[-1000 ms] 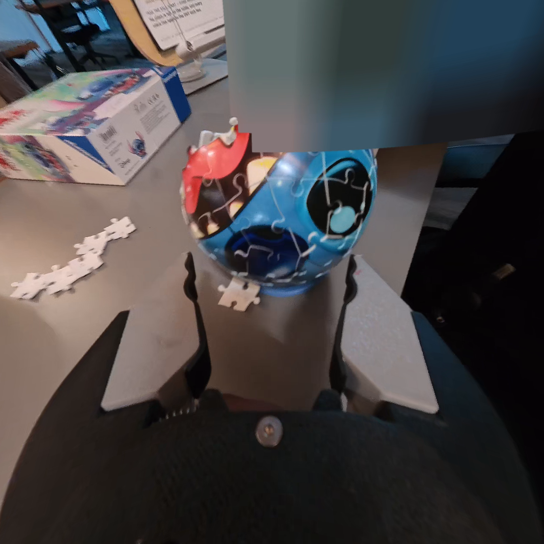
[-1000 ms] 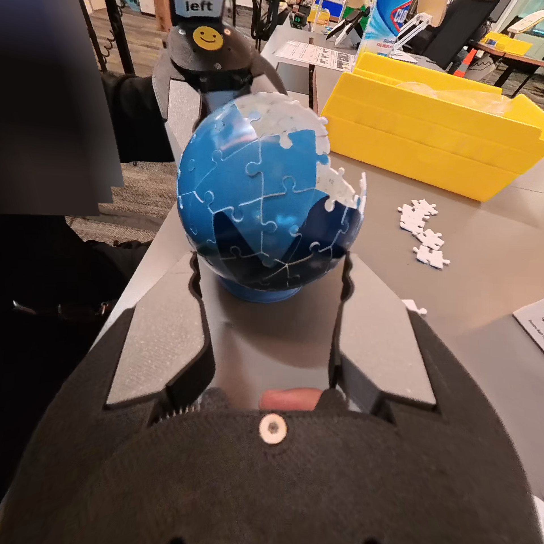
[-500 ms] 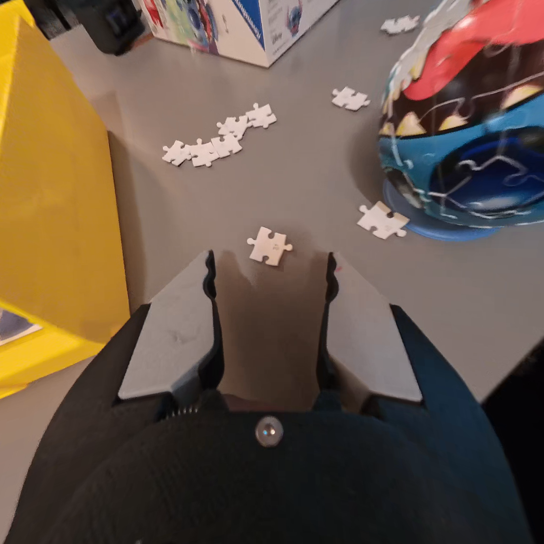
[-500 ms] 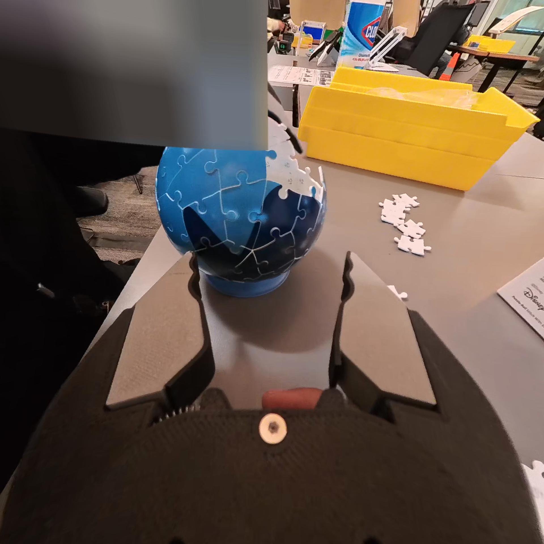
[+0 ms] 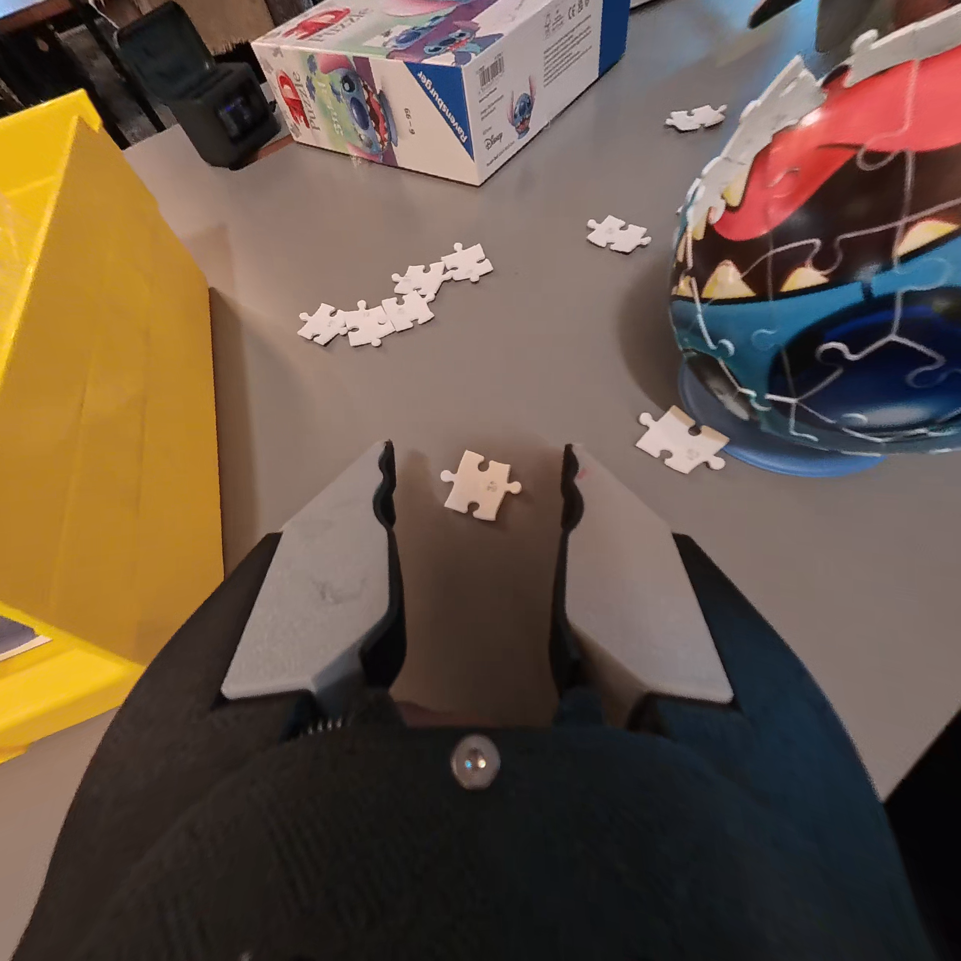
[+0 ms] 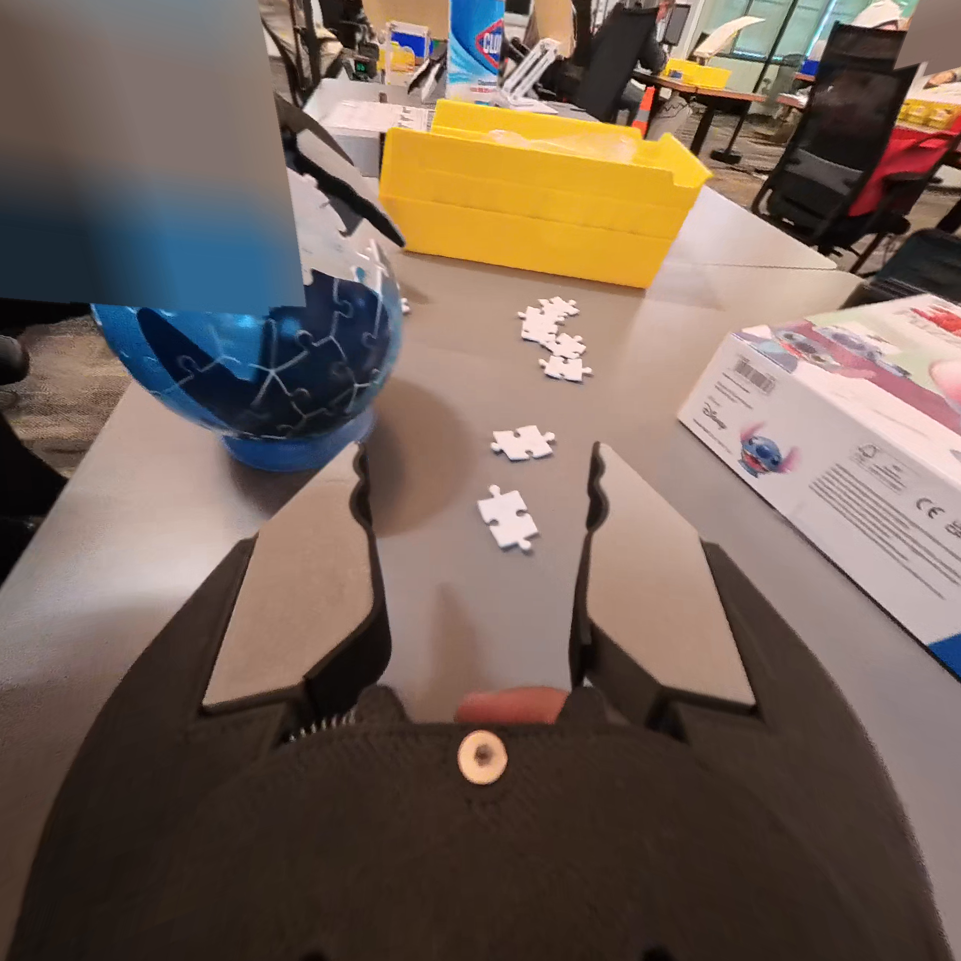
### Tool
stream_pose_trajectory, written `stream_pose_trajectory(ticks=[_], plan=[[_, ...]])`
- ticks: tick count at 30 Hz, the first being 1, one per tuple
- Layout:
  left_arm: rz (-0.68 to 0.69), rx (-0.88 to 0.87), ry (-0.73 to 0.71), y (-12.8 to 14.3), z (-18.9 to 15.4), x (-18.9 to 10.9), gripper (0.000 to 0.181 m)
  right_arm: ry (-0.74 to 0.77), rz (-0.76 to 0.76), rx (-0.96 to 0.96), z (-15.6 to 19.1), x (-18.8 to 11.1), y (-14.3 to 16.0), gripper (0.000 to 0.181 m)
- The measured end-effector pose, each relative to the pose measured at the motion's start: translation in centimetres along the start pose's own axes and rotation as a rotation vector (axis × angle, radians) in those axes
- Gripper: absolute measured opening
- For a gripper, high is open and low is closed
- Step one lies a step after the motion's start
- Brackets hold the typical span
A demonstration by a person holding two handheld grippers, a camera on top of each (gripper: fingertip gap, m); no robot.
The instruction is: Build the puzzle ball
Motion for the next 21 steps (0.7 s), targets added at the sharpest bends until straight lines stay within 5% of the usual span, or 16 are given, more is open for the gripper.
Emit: stream_pose_trajectory(ticks=[12, 21], plan=[[0.198, -0.100, 0.111, 1.3, 0.4, 2.0, 0.063, 0.070, 0.021, 0.013, -3.1, -1.5, 0.9, 0.075], [0.175, -0.058, 0.153, 1.0, 0.0, 2.1, 0.071, 0.106, -0.005, 0.075, -5.1, -3.2, 1.4, 0.074]])
Point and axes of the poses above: each gripper's, where its closed fingertips meet, x out along the fingers, y out of its underside, z = x × y across the jaws, the point moved 6 cm from there along -x, back along the fingers, and after that the axes turned 3 degrees about -y, right-handed, at the moved point
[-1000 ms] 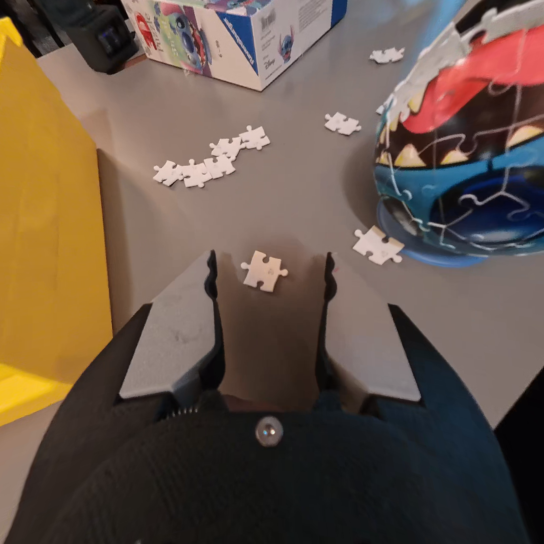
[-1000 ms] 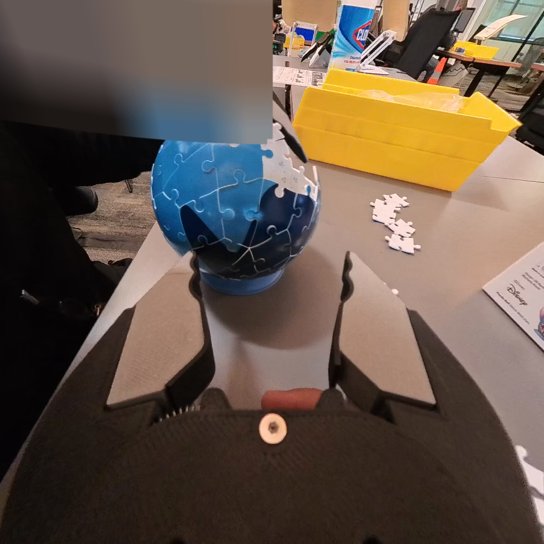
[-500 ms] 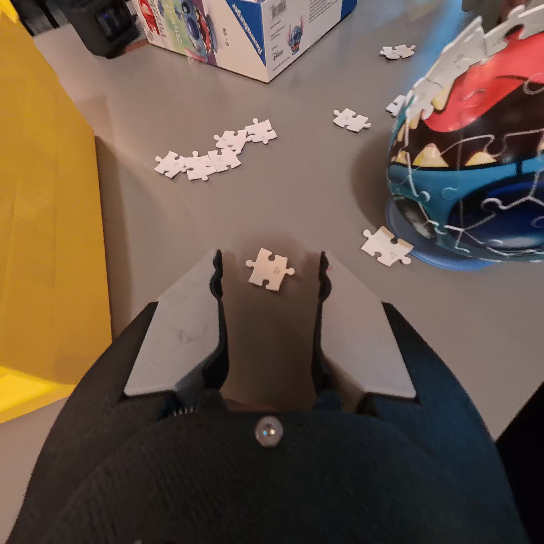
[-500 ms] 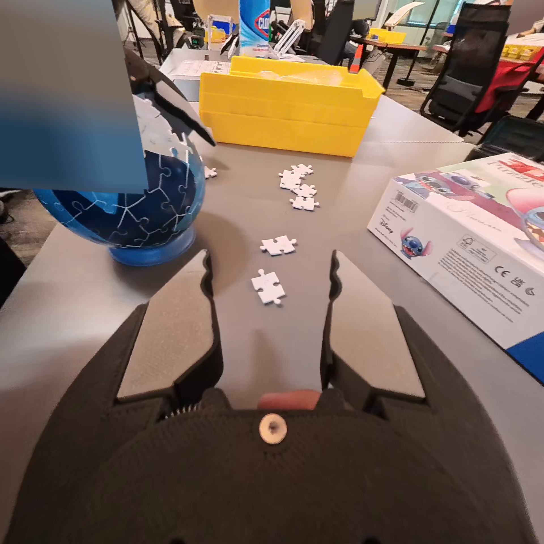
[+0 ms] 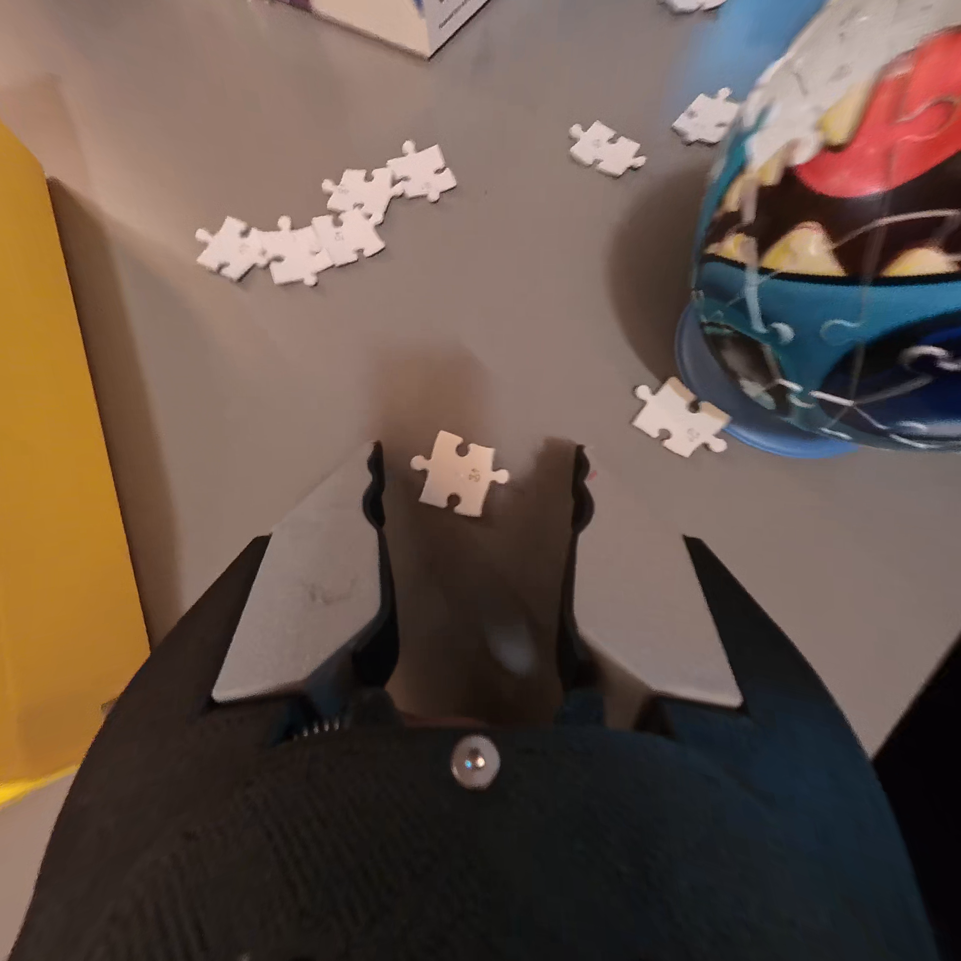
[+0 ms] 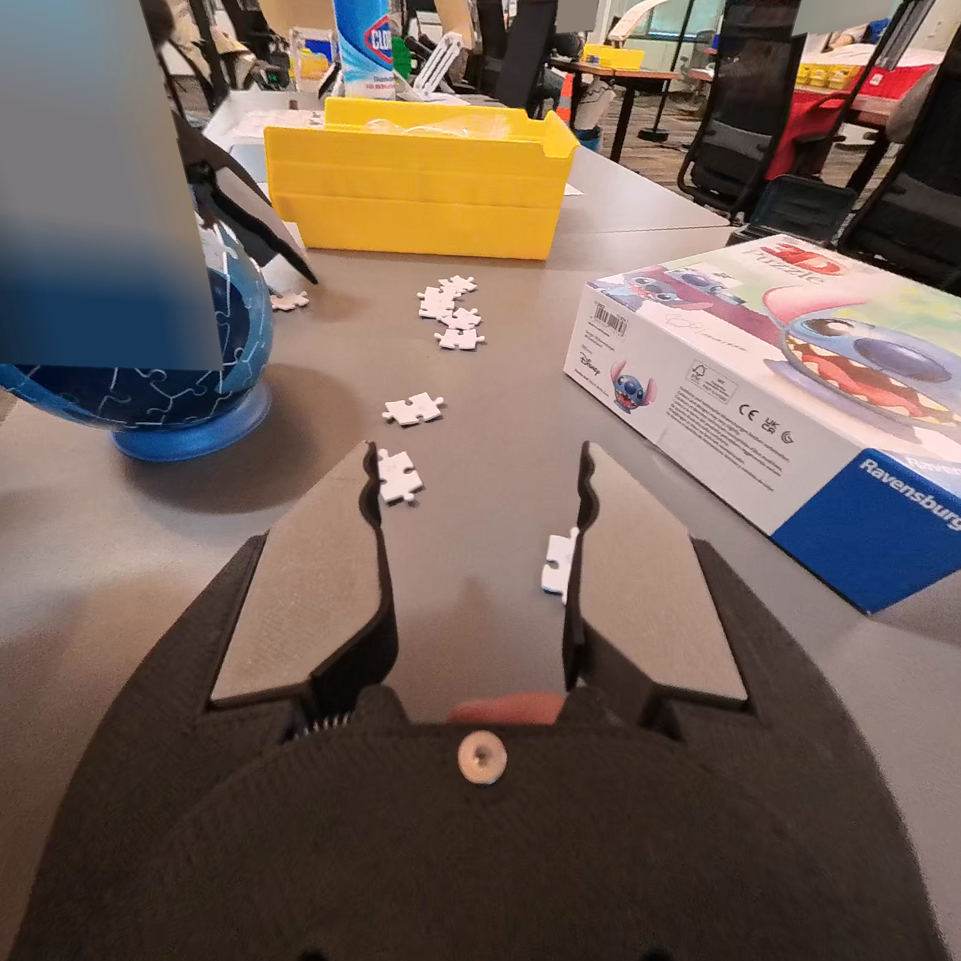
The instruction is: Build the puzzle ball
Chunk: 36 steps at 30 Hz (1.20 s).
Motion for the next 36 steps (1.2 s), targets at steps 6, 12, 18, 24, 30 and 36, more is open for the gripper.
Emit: stream_pose_trajectory(ticks=[6, 12, 18, 24, 30, 36], plan=[[-0.306, 0.199, 0.088, -0.9, -2.9, -3.7, 0.084, -0.161, -0.003, -0.062, 3.6, 1.3, -0.5, 0.102], [-0.282, 0.344, 0.037, -1.3, -7.6, -2.8, 0.103, -0.352, 0.000, -0.125, 9.6, 4.9, -1.7, 0.113], [-0.314, 0.404, 0.057, -2.2, -9.6, -1.9, 0.101, -0.405, -0.009, -0.155, 12.7, 7.0, -2.4, 0.111], [-0.334, 0.422, 0.103, -2.8, -10.8, -1.4, 0.099, -0.388, 0.015, -0.235, 14.3, 7.6, -2.3, 0.116], [-0.434, 0.337, 0.127, -4.1, -11.1, -1.7, 0.098, -0.375, 0.029, -0.200, 13.0, 7.3, -2.0, 0.117], [-0.490, 0.177, 0.220, -4.1, -9.6, -2.9, 0.087, -0.351, -0.004, -0.163, 11.3, 5.9, -1.9, 0.105]])
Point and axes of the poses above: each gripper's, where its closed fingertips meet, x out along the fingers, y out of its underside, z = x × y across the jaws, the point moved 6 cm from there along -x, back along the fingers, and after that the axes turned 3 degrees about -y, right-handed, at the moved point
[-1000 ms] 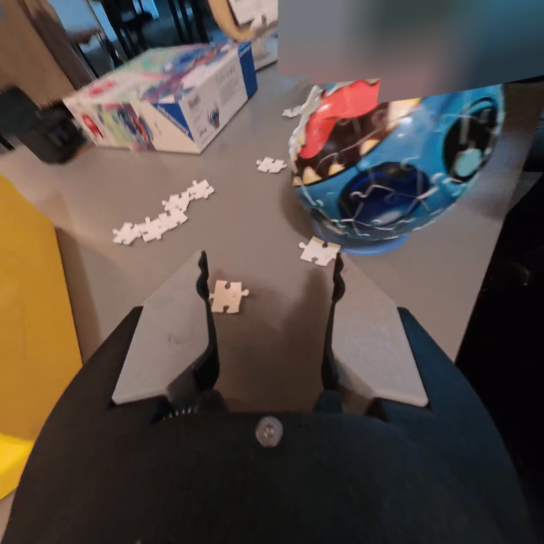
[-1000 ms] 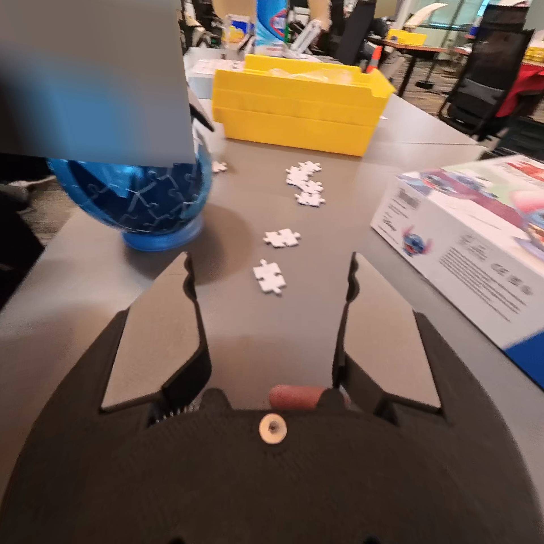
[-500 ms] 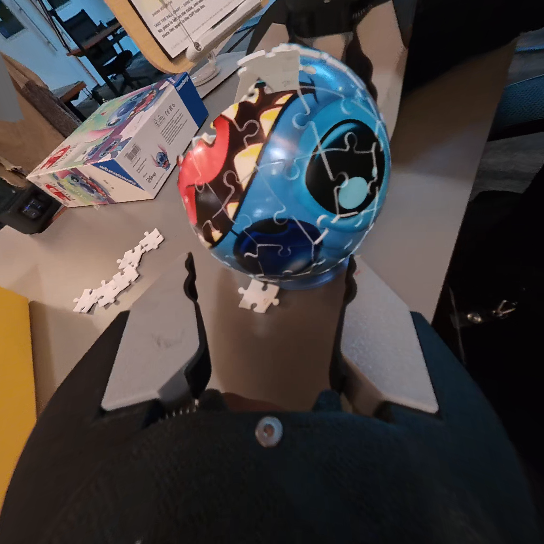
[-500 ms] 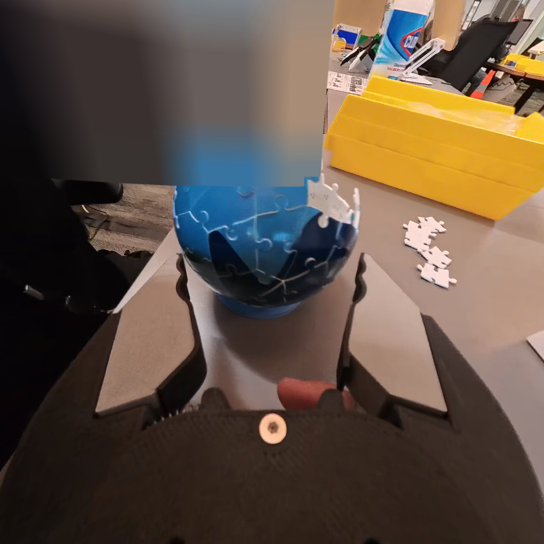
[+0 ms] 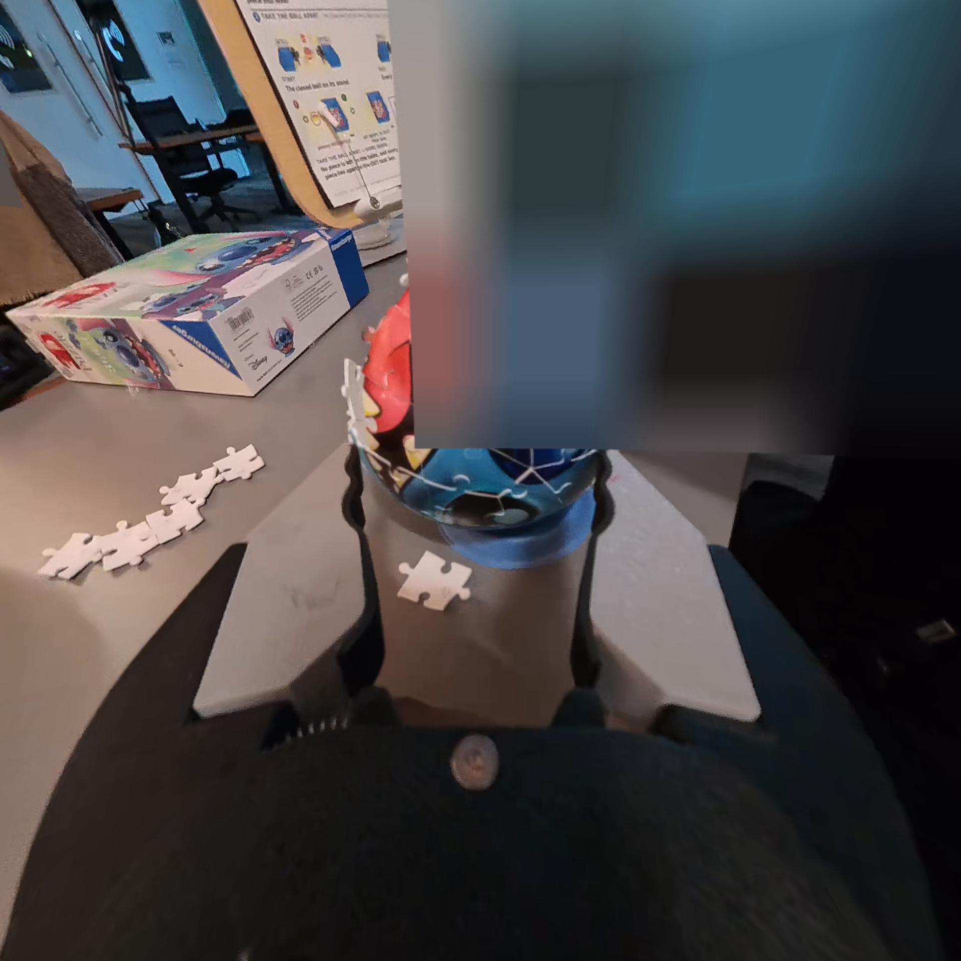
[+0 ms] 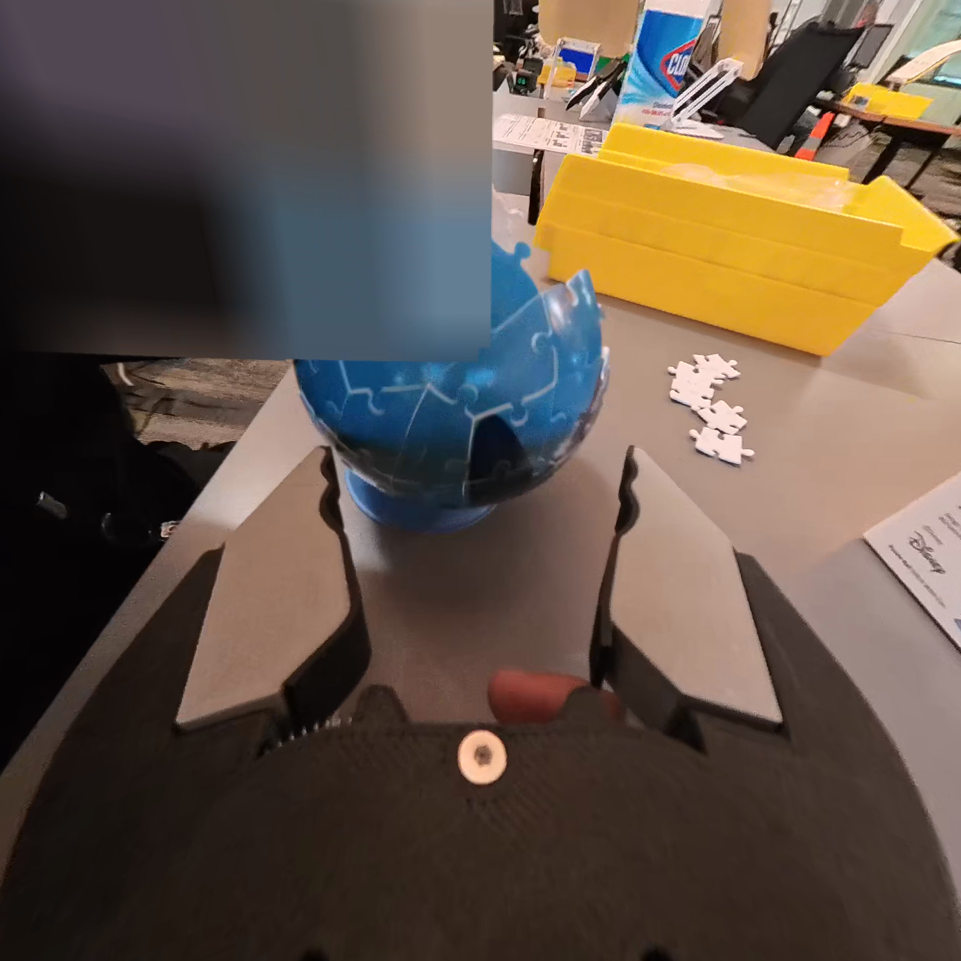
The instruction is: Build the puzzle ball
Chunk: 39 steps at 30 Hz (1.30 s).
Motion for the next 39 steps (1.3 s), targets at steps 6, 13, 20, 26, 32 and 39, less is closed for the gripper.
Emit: stream_pose_trajectory(ticks=[6, 13, 20, 26, 32, 39], plan=[[0.114, 0.104, -0.034, 1.1, -0.4, 0.1, 0.097, 0.027, 0.048, -0.050, 0.5, 0.1, 0.3, 0.109], [0.114, 0.110, -0.005, 0.9, -1.0, 0.9, 0.090, 0.023, 0.075, -0.091, 1.3, 0.7, 0.4, 0.107], [0.140, 0.150, -0.047, 1.7, 0.2, -1.2, 0.089, 0.066, 0.081, -0.095, 1.4, 0.4, 0.4, 0.108], [0.216, 0.171, -0.087, 2.9, 2.3, -2.8, 0.070, 0.139, 0.068, -0.054, 0.9, -0.8, 0.6, 0.105], [0.352, 0.199, -0.051, 4.1, 2.5, -1.2, 0.066, 0.162, 0.054, -0.013, 0.3, -1.2, 0.6, 0.107], [0.476, 0.198, -0.012, 5.0, 2.9, 1.2, 0.038, 0.145, 0.030, 0.003, 0.5, -1.8, 0.6, 0.105]])
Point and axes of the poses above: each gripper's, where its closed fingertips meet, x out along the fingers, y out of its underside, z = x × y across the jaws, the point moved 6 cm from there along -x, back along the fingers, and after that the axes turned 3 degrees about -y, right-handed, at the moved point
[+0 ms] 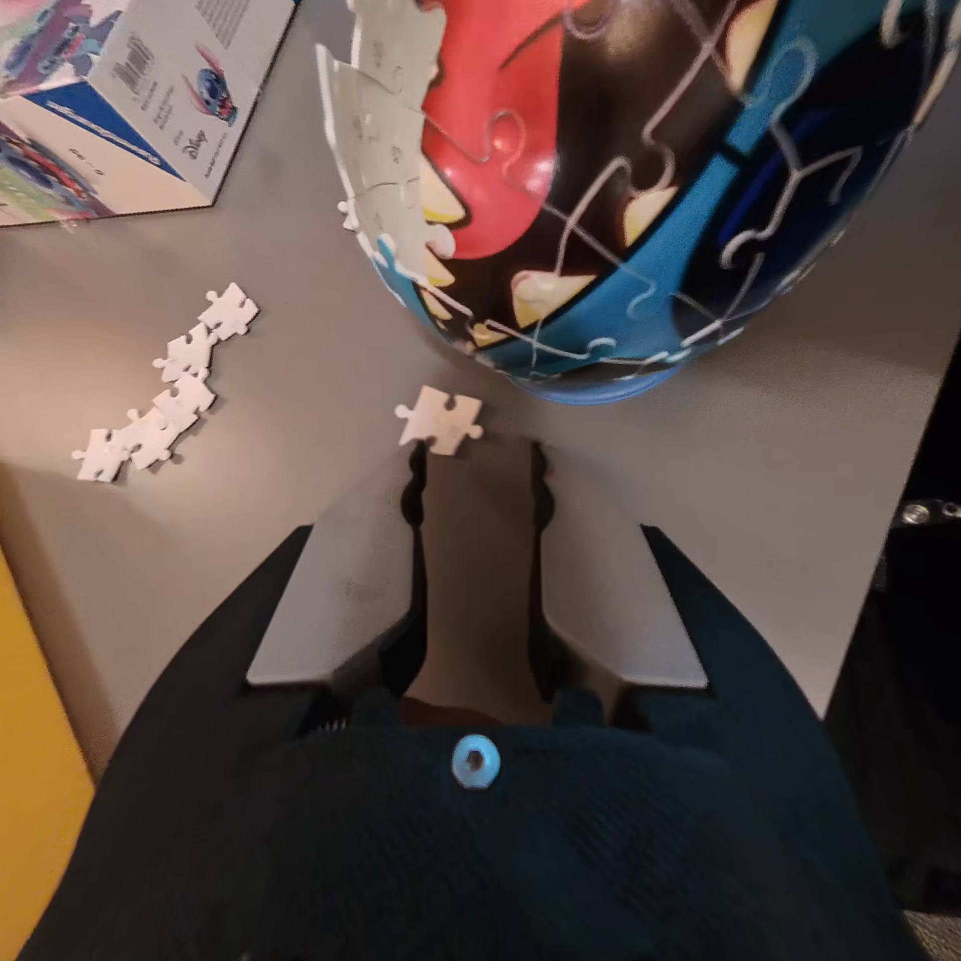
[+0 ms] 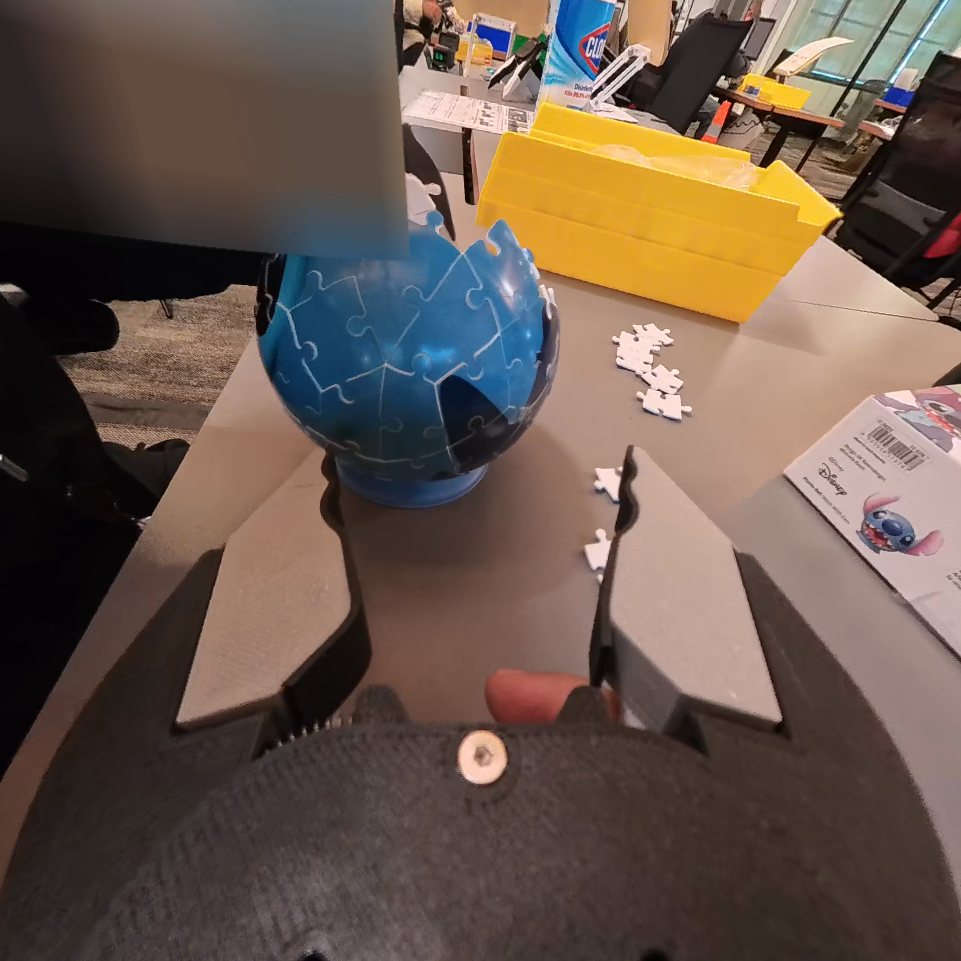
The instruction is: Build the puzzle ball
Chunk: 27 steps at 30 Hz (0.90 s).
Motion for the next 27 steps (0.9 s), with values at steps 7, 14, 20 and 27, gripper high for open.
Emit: stream_pose_trajectory(ticks=[7, 14, 20, 27], plan=[[0.039, 0.010, 0.042, 0.0, 1.6, -0.3, 0.063, -0.020, -0.012, 0.004, -0.2, -1.7, 0.3, 0.104], [0.148, 0.010, 0.255, -0.9, 3.1, 2.1, 0.044, -0.047, -0.062, 0.068, -0.8, -2.7, 0.2, 0.101], [0.140, -0.016, 0.309, -1.2, 3.5, 2.9, 0.033, -0.034, -0.070, 0.037, -0.5, -3.0, -0.3, 0.100], [-0.043, 0.129, -0.214, -2.0, 7.2, -1.1, 0.032, 0.036, -0.084, 0.043, -1.7, -3.9, -0.8, 0.096]])
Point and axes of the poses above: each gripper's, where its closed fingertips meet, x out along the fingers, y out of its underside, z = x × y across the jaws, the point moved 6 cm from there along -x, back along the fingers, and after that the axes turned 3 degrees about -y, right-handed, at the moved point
